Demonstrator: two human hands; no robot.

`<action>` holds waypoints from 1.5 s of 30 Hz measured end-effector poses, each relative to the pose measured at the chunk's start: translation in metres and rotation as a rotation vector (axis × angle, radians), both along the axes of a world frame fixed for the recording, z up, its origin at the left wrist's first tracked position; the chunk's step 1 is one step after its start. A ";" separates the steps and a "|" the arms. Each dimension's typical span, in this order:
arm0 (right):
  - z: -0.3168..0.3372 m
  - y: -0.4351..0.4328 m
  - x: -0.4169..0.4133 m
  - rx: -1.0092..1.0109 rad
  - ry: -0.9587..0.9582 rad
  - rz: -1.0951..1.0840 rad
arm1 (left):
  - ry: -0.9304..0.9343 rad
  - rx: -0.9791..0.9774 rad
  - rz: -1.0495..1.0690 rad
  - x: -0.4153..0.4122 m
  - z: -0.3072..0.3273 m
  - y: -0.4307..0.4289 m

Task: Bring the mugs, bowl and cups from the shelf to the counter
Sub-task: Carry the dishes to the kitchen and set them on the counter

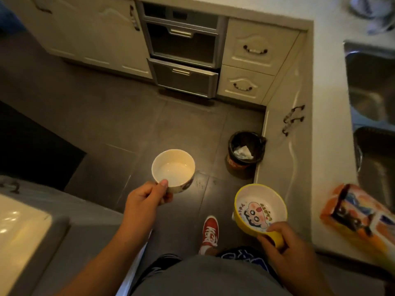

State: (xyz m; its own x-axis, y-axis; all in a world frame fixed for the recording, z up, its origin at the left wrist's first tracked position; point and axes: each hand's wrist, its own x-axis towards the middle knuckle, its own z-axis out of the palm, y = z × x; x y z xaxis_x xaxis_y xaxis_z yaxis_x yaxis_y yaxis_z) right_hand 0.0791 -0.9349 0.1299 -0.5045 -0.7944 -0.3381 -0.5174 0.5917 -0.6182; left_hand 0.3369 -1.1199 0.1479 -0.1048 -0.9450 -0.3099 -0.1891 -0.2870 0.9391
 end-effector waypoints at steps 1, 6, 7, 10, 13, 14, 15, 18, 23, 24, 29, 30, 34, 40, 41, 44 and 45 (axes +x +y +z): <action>0.001 -0.019 -0.011 -0.004 -0.017 0.026 | -0.014 0.007 0.014 -0.006 0.002 -0.010; 0.007 -0.125 -0.044 -0.111 -0.005 0.127 | -0.045 0.027 0.132 -0.015 0.009 -0.054; 0.008 -0.147 -0.047 -0.125 -0.013 0.146 | -0.064 0.023 0.145 -0.015 0.009 -0.063; 0.007 -0.213 -0.049 -0.143 -0.003 0.203 | -0.089 0.042 0.230 -0.010 0.003 -0.092; 0.003 -0.280 -0.046 -0.144 -0.002 0.294 | -0.097 0.062 0.295 -0.007 -0.006 -0.127; 0.002 -0.303 -0.046 -0.145 0.000 0.330 | -0.099 0.067 0.314 -0.006 -0.010 -0.142; 0.001 -0.325 -0.045 -0.146 0.008 0.362 | -0.098 0.071 0.331 -0.005 -0.014 -0.157; 0.001 -0.385 -0.047 -0.144 0.042 0.408 | -0.095 0.106 0.374 -0.006 -0.022 -0.210; 0.005 -0.464 -0.064 -0.132 0.067 0.411 | -0.107 0.145 0.355 -0.015 -0.020 -0.304; 0.007 -0.477 -0.069 -0.123 0.076 0.420 | -0.105 0.149 0.343 -0.018 -0.018 -0.322; 0.013 -0.533 -0.098 -0.095 0.121 0.391 | -0.053 0.124 0.322 -0.040 -0.011 -0.405; 0.013 -0.545 -0.104 -0.086 0.139 0.397 | -0.041 0.121 0.322 -0.045 -0.010 -0.420; 0.012 -0.601 -0.127 -0.033 0.140 0.401 | -0.043 0.088 0.289 -0.069 -0.010 -0.485; 0.005 -0.714 -0.155 -0.059 0.204 0.551 | -0.040 0.093 0.345 -0.099 -0.003 -0.583; 0.006 -0.735 -0.156 -0.073 0.208 0.573 | -0.028 0.099 0.377 -0.100 -0.001 -0.595; 0.012 -0.802 -0.150 -0.111 0.204 0.671 | -0.018 0.091 0.461 -0.099 0.009 -0.623; 0.015 -0.824 -0.146 -0.116 0.189 0.716 | -0.025 0.092 0.487 -0.096 0.012 -0.630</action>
State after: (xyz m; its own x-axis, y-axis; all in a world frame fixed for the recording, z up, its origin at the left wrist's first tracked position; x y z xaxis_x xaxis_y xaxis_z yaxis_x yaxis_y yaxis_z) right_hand -0.0666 -1.7587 0.1446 0.1080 -0.9757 -0.1907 -0.8549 0.0067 -0.5187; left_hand 0.2412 -1.7500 0.1594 0.3508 -0.8510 -0.3908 -0.0349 -0.4290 0.9026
